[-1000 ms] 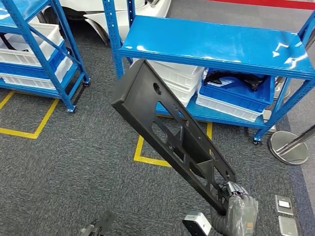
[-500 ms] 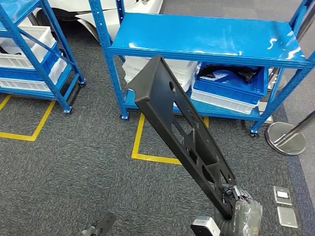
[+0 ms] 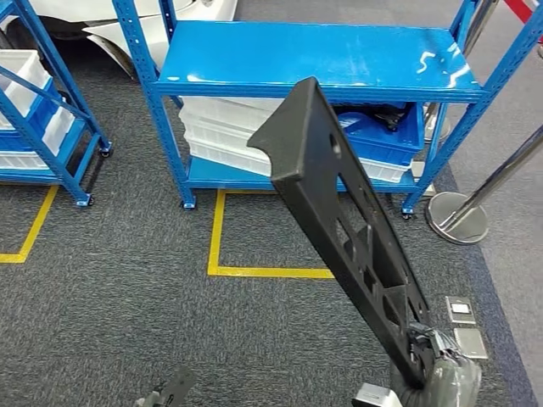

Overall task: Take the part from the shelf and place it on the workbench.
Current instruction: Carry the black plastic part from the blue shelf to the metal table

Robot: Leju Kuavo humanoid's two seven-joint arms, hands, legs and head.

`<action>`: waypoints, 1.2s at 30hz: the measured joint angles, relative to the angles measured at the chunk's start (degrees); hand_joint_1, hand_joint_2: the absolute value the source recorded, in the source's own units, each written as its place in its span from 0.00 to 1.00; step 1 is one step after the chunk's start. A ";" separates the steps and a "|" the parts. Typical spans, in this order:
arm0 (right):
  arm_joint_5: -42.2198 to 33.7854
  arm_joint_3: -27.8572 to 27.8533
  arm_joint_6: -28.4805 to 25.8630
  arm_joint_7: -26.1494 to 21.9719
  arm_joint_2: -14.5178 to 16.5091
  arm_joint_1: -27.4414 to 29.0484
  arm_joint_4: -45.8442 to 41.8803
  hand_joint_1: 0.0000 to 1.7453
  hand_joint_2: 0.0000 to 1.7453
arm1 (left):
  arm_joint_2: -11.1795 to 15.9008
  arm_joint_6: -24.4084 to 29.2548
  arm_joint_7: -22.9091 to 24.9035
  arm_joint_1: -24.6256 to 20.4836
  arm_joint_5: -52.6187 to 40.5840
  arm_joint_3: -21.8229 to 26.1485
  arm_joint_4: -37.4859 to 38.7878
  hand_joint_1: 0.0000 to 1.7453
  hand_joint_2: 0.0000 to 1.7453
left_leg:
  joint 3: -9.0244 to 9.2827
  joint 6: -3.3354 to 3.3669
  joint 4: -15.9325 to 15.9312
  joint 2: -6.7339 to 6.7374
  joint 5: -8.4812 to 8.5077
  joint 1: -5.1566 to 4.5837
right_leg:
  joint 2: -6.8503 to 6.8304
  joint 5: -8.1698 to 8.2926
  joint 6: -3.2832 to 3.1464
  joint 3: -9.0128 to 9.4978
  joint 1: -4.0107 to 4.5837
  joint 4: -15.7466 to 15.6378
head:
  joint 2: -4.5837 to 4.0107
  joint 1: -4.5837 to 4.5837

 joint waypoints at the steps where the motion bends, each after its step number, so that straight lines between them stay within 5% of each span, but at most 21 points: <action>1: -0.84 -1.41 0.00 -1.42 0.76 0.45 -0.70 1.00 1.00 | 0.00 0.03 -0.03 0.05 0.01 0.14 0.00 0.00 1.00 | 0.02 0.19 -0.03 0.79 0.05 -0.02 | -1.61 -1.80 0.35 -1.16 -0.04 2.88 | 0.00 0.04; 3: -2.22 -4.16 0.00 -3.77 2.30 1.26 -1.98 1.00 1.00 | 0.01 0.09 -0.05 0.24 0.07 0.45 0.00 0.00 1.00 | -0.01 0.38 -0.01 2.47 0.05 -0.13 | -3.17 -5.40 0.88 -4.25 -0.21 10.36 | 0.00 0.05; 5: -3.00 -6.68 0.00 -5.20 3.65 2.27 -2.91 1.00 1.00 | 0.01 0.14 -0.07 0.28 0.15 0.71 0.00 0.00 1.00 | -0.02 0.40 0.00 4.07 0.03 -0.21 | -3.54 -5.96 1.03 -5.15 -0.30 13.41 | 0.00 0.05; 7: -3.38 -8.76 0.00 -6.31 4.81 3.07 -3.80 1.00 1.00 | -0.01 0.17 -0.09 0.11 0.16 0.86 0.00 0.00 1.00 | 0.08 0.38 -0.01 5.42 0.00 -0.32 | -4.34 -2.82 0.73 -1.70 -0.22 7.66 | 0.00 0.06; 9: -3.57 -10.27 0.00 -7.21 5.88 3.37 -4.74 1.00 1.00 | -0.01 0.21 -0.15 -0.02 0.17 0.96 0.00 0.00 1.00 | 0.16 0.17 -0.01 6.51 -0.06 -0.57 | -6.52 -0.24 0.01 2.52 0.26 -0.19 | 0.01 0.04; 11: -3.97 -11.57 0.00 -8.12 6.91 3.64 -5.58 1.00 1.00 | -0.01 0.31 -0.23 -0.08 0.31 1.02 0.00 0.00 1.00 | 0.21 -0.26 -0.04 7.42 -0.07 -0.77 | -7.50 0.21 -0.67 3.72 0.78 -2.98 | 0.01 -0.01; 13: -4.54 -12.87 0.00 -9.05 7.97 4.16 -6.34 1.00 1.00 | -0.07 0.45 -0.28 -0.17 0.62 1.05 0.00 0.00 1.00 | 0.37 -0.88 -0.12 8.04 -0.18 -0.71 | -6.48 0.58 -1.37 3.46 0.75 -3.16 | 0.00 -0.01; 15: -4.97 -13.90 -0.02 -9.75 8.95 4.38 -6.94 1.00 1.00 | -0.11 0.56 -0.35 -0.25 0.83 1.09 0.00 0.00 1.00 | -0.04 -1.34 1.34 6.65 -1.79 -0.59 | -5.54 1.17 -2.29 3.47 0.47 -3.73 | 0.00 -0.05; 18: -5.58 -15.09 -0.04 -11.01 10.23 4.37 -7.28 1.00 1.00 | -0.09 0.62 -0.40 -0.02 0.85 1.30 0.00 0.00 1.00 | -3.81 -1.53 11.01 3.48 -7.24 -0.58 | -3.74 1.67 -3.04 3.24 0.41 -3.98 | 0.00 -0.13; 20: -5.94 -16.04 -0.04 -11.67 10.92 4.53 -7.29 1.00 1.00 | -0.07 0.63 -0.40 0.16 0.89 1.59 0.00 0.00 1.00 | -5.44 -1.54 15.18 2.96 -8.11 -0.61 | -2.24 1.75 -3.16 3.10 0.47 -3.82 | 0.00 -0.12; 22: -6.17 -16.81 -0.04 -12.05 11.36 4.70 -7.29 1.00 1.00 | -0.07 0.64 -0.40 0.13 0.93 1.83 0.00 0.00 1.00 | -3.50 -1.43 11.08 2.40 -4.82 -0.51 | -0.64 1.69 -3.05 3.04 0.46 -3.40 | 0.00 -0.12; 24: -6.25 -17.33 -0.04 -12.17 11.67 4.78 -7.30 1.00 1.00 | -0.05 0.66 -0.37 0.09 0.94 1.95 0.00 0.00 1.00 | -0.33 -1.23 4.08 0.06 -1.59 -0.18 | 0.92 1.47 -2.68 2.72 0.47 -2.68 | 0.00 -0.06; 26: -6.21 -17.71 -0.04 -12.21 11.89 4.87 -7.38 1.00 1.00 | -0.04 0.69 -0.30 0.10 0.94 1.99 0.00 0.00 1.00 | 0.92 -1.04 0.90 -1.59 -1.03 -0.09 | 2.22 1.53 -2.00 1.93 0.40 -2.07 | 0.00 -0.03; 28: -6.12 -18.11 -0.05 -12.25 12.01 5.12 -7.49 1.00 1.00 | -0.08 0.72 -0.22 0.04 0.94 2.01 0.00 0.00 1.00 | 0.87 -0.68 0.48 -0.81 -1.03 -0.17 | 3.31 1.82 -1.28 1.26 0.19 -1.95 | 0.00 -0.07; 31: -6.00 -18.57 -0.07 -12.25 12.11 5.25 -7.70 1.00 1.00 | -0.16 0.72 -0.22 -0.16 0.94 2.03 0.00 0.00 1.00 | 0.91 0.10 0.10 1.16 -0.65 0.06 | 0.20 -0.60 -0.33 -0.50 0.22 1.70 | 0.00 0.20; 34: -5.98 -18.65 -0.07 -12.25 12.18 5.13 -7.78 1.00 1.00 | -0.17 0.73 -0.11 0.05 0.95 2.05 0.00 0.00 1.00 | 0.89 0.31 0.13 3.53 -0.72 -0.11 | -3.17 -5.19 0.53 -5.16 -0.12 11.97 | 0.00 0.40; 36: -5.99 -18.76 -0.07 -12.22 12.19 5.25 -7.78 1.00 1.00 | -0.16 0.74 -0.04 0.03 0.95 2.08 0.00 0.00 1.00 | 0.91 0.24 0.14 4.98 -0.83 -0.12 | -3.68 -4.39 0.76 -5.37 -0.38 12.75 | 0.00 0.41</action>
